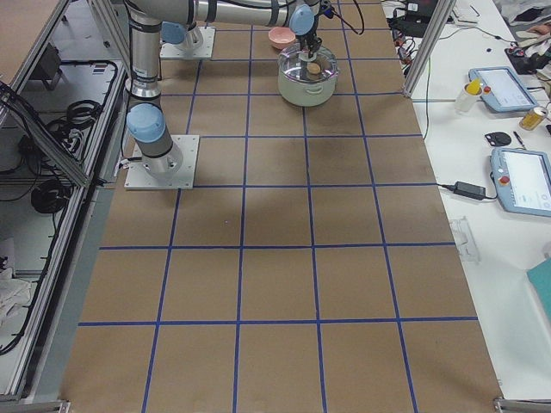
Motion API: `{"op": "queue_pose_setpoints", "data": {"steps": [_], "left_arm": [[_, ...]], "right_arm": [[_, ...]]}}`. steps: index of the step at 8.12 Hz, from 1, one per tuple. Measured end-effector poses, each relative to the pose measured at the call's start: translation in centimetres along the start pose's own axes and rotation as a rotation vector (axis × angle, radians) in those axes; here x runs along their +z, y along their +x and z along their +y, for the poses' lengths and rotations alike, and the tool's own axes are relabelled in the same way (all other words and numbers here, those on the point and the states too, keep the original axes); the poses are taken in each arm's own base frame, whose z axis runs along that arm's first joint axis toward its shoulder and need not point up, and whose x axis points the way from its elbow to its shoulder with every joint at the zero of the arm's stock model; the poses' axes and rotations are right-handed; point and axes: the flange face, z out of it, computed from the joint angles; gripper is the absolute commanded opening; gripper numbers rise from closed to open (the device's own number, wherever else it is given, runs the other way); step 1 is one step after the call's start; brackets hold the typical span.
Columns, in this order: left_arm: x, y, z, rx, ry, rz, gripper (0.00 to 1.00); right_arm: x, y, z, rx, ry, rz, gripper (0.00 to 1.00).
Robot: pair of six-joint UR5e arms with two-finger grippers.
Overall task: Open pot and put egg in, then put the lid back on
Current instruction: 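Lower the lid onto the pot rim with the right gripper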
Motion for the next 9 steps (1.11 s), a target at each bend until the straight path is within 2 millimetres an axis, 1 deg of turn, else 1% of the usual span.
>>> {"op": "queue_pose_setpoints", "data": {"steps": [9], "left_arm": [[-0.1, 0.0, -0.1, 0.001, 0.011, 0.002, 1.00]], "right_arm": [[1.2, 0.0, 0.2, -0.024, -0.009, 0.009, 0.00]]}}
